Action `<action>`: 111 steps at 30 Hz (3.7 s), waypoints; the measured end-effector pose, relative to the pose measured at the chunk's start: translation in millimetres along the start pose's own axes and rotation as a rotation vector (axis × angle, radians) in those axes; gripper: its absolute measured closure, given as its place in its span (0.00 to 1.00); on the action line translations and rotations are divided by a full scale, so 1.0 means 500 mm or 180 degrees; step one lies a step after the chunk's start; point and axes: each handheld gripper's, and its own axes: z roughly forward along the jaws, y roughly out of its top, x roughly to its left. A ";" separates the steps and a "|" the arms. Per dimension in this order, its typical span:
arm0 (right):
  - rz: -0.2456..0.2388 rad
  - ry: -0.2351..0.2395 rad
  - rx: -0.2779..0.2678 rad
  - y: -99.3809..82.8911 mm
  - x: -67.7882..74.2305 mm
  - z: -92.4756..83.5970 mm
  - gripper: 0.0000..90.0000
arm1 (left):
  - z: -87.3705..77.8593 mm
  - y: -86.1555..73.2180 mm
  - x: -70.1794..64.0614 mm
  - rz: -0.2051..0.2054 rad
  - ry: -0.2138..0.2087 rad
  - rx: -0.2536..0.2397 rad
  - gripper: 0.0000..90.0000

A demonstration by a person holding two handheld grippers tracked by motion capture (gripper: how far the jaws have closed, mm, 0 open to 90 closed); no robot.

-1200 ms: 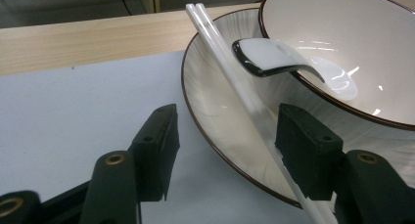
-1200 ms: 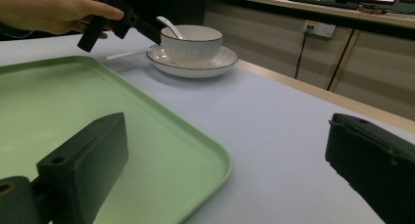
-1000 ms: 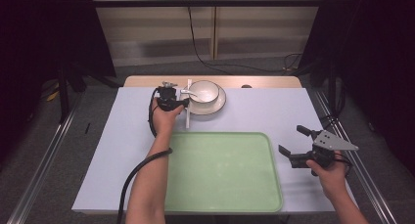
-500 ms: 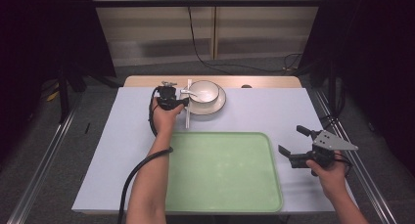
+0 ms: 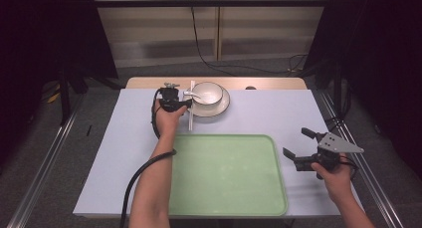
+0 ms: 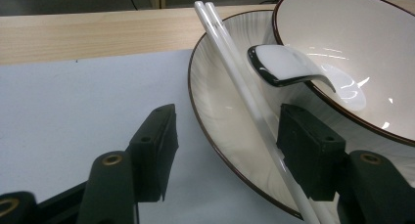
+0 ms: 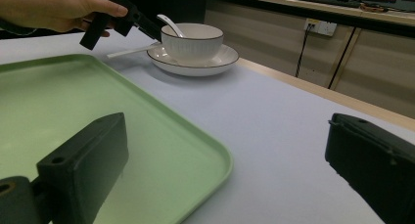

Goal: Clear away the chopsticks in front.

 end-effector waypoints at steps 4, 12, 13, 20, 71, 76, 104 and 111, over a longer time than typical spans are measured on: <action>-0.0003 -0.0001 -0.0001 0.000 0.000 0.000 0.02 | -0.002 0.001 0.002 0.0034 -0.0010 0.0035 0.44; -0.0011 0.0000 0.0008 0.000 0.000 0.001 0.02 | 0.002 -0.001 0.001 -0.0088 -0.0024 -0.0013 0.43; 0.0002 -0.0008 0.0011 0.000 0.000 0.001 0.02 | 0.001 -0.001 0.003 -0.0058 -0.0031 0.0024 0.42; 0.0007 -0.0007 0.0014 0.000 0.000 0.001 0.02 | 0.003 -0.001 0.001 -0.0072 0.0000 0.0031 0.41; 0.0011 -0.0005 0.0038 -0.002 -0.002 0.001 0.02 | 0.006 0.011 -0.012 -0.0002 0.0053 0.0085 0.74; 0.0000 -0.0012 0.0038 -0.003 -0.003 0.000 0.02 | 0.009 0.014 -0.015 -0.0112 0.0055 0.0120 0.79; 0.0014 -0.0038 0.0061 -0.005 -0.008 -0.002 0.02 | -0.012 0.025 -0.014 -0.0822 0.0196 0.0168 0.95; 0.0031 -0.0032 0.0026 -0.005 -0.008 -0.002 0.02 | -0.038 0.021 -0.004 -0.0940 0.0167 0.0147 0.95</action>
